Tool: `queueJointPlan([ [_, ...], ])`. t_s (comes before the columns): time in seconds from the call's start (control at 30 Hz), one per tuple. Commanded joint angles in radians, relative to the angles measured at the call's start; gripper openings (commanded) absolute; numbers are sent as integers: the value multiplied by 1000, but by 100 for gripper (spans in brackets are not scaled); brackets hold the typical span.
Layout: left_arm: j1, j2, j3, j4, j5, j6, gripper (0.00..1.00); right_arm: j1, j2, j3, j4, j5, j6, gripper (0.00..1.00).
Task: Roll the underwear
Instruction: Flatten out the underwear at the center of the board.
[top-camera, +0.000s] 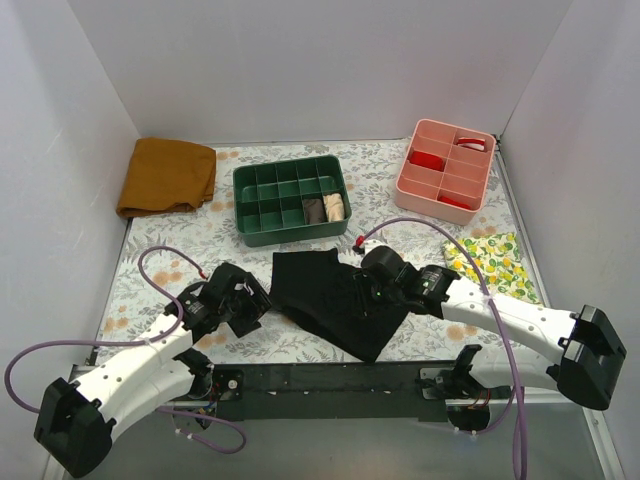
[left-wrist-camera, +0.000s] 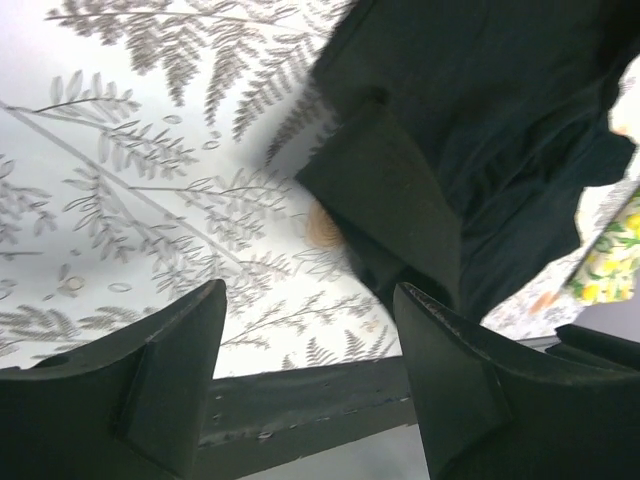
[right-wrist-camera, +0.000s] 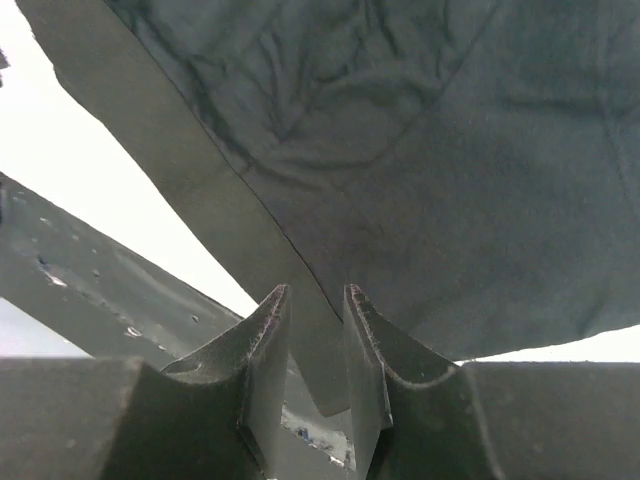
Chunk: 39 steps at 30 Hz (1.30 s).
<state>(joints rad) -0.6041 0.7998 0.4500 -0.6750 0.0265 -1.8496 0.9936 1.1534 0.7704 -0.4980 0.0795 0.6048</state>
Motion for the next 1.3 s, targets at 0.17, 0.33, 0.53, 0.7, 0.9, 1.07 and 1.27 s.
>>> queueJointPlan([
  [0.17,0,51,-37,279,-68,-56,60,-58,-43,18,7,-4,-48,35],
  [0.33,0,98,-68,318,-54,-53,56,-99,-83,1,-2,-4,-50,35],
  [0.53,0,30,-92,299,-74,-66,55,-138,-93,-2,-1,-17,-65,35],
  [0.7,0,55,-148,351,-117,-88,54,-147,-75,9,0,-26,-77,35],
  [0.9,0,78,-155,384,-148,-92,50,-158,-72,21,-8,-20,-86,35],
  [1.07,0,61,-163,393,-224,-99,49,-161,-73,17,-7,-18,-82,35],
  [1.27,0,79,-152,431,-280,-68,47,-162,-81,12,-10,-20,-79,35],
])
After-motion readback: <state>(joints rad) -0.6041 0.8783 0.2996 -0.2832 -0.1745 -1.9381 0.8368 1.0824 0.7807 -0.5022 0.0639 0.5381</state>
